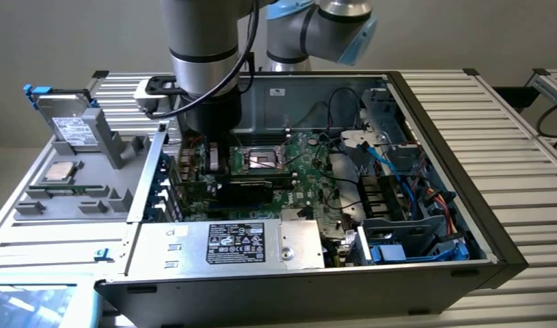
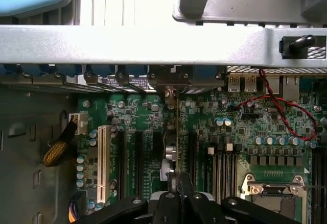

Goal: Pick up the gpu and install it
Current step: 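Press down on the gpu until it lock into place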

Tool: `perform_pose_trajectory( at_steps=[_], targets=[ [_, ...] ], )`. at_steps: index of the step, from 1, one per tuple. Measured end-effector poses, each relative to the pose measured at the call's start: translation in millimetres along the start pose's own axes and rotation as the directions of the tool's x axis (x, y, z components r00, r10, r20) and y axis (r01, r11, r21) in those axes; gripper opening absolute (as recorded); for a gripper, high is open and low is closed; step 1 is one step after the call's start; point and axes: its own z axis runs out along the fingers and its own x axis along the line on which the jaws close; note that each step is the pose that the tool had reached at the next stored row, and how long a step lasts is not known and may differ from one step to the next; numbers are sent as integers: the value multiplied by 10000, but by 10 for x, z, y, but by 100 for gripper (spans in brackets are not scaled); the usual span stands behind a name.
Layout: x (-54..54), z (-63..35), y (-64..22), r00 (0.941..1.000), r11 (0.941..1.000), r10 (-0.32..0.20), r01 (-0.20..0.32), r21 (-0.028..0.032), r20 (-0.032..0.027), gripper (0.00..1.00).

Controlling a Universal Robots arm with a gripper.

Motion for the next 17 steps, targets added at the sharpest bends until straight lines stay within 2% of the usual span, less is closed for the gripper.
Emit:
perform_pose_trajectory(
  at_steps=[3, 5, 6, 10, 12, 15, 17],
  targets=[
    [-4, 52, 2, 10000, 10000, 24, -24, 0, -2, 12],
    [-6, 49, 4, 10000, 10000, 39, -39, -1, 4, 12],
    [-9, 19, 4, 10000, 10000, 52, -52, 6, 27, 12],
    [-3, -144, -22, 10000, 10000, 67, -67, -21, 6, 12],
    [-2, -151, -85, 10000, 10000, 66, -66, -42, 4, 12],
    [-2, -145, -196, 10000, 10000, 65, -65, -45, 3, 12],
    [-2, -116, -240, 10000, 10000, 66, -66, -44, 4, 12]
  ],
)
